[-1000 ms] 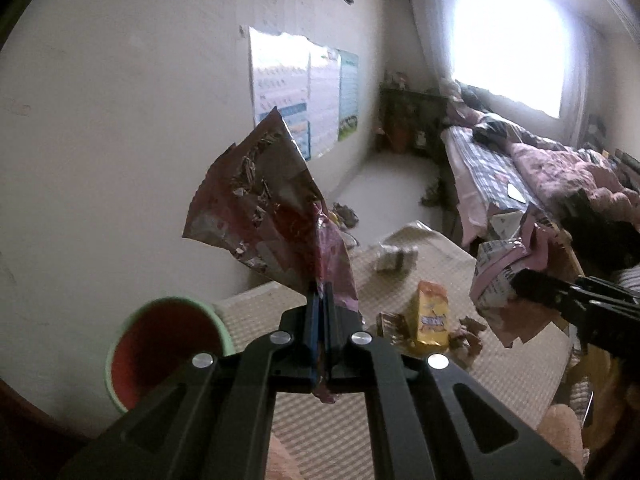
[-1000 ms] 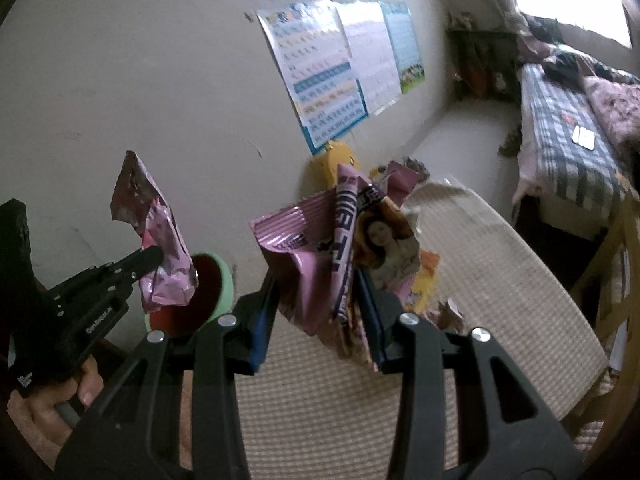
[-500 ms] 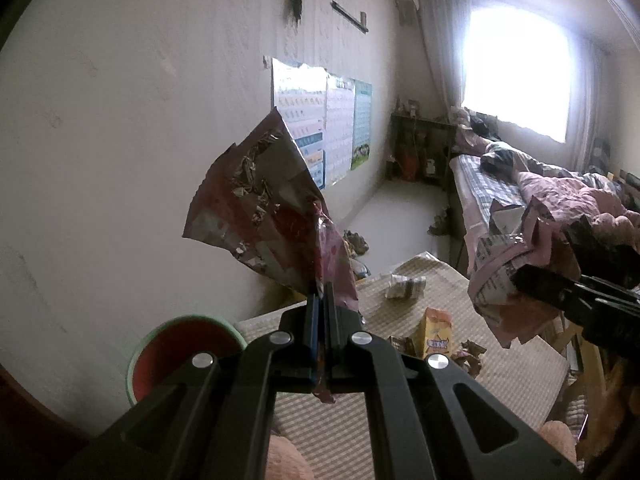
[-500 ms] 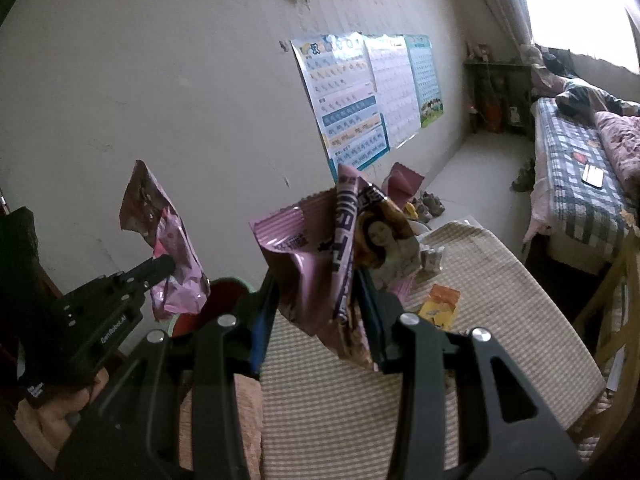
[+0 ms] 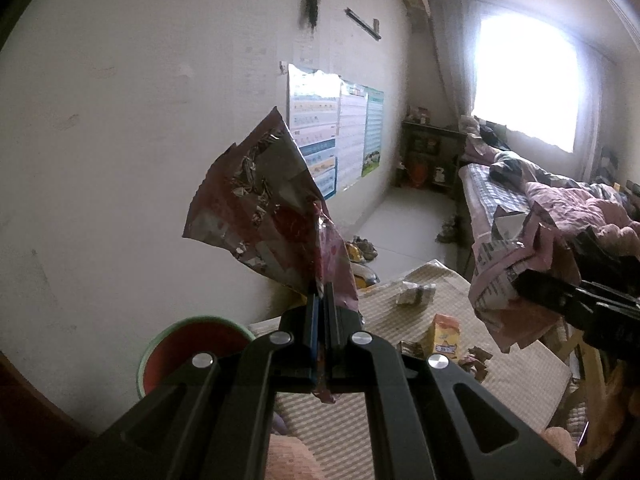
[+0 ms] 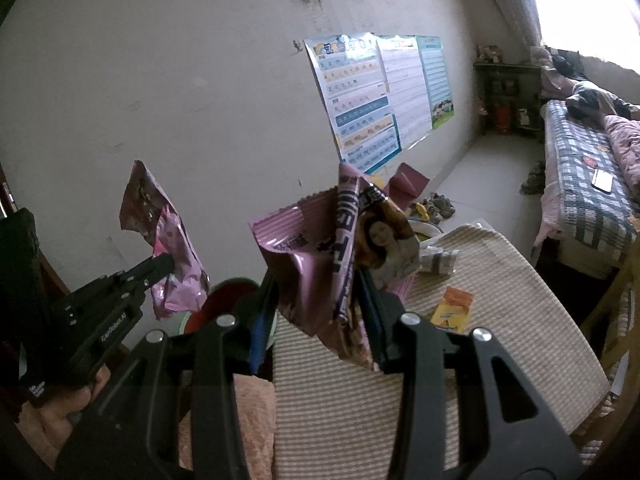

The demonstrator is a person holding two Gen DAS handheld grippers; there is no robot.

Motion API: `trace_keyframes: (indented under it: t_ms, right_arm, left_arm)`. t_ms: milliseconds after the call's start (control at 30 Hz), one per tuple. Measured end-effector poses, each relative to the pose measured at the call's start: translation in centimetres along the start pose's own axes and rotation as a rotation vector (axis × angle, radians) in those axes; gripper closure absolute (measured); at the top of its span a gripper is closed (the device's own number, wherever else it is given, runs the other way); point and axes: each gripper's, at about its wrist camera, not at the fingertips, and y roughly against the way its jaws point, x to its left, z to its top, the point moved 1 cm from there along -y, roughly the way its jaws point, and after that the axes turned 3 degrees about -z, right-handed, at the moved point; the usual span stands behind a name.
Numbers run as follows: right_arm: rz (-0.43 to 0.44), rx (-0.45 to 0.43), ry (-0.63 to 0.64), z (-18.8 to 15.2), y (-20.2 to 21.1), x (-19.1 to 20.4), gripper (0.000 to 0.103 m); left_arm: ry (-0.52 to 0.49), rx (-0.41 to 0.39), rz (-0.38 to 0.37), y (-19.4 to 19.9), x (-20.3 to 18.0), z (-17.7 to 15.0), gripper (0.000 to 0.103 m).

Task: Collect trash
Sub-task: 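Lift both pink wrappers and carry them toward the green bin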

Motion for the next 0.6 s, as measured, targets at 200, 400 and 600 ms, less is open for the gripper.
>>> trace_keyframes:
  t_ms: [200,400,600]
  right_arm:
    - [0.012,0.012,0.010,-0.1,-1.2,0.2,0.063]
    - [0.017,0.023,0.016,-0.2,-2.0,0.2,0.063]
    - [0.021,0.031,0.020,-0.2,-2.4,0.5,0.063]
  left_arm:
    - [0.018,0.004,0.026,-0.2,0.8,0.0,0.103]
    - [0.026,0.006,0.040,-0.4,1.4,-0.1,0.103]
    - [0.023,0.008,0.126,-0.5,2.2,-0.1,0.103]
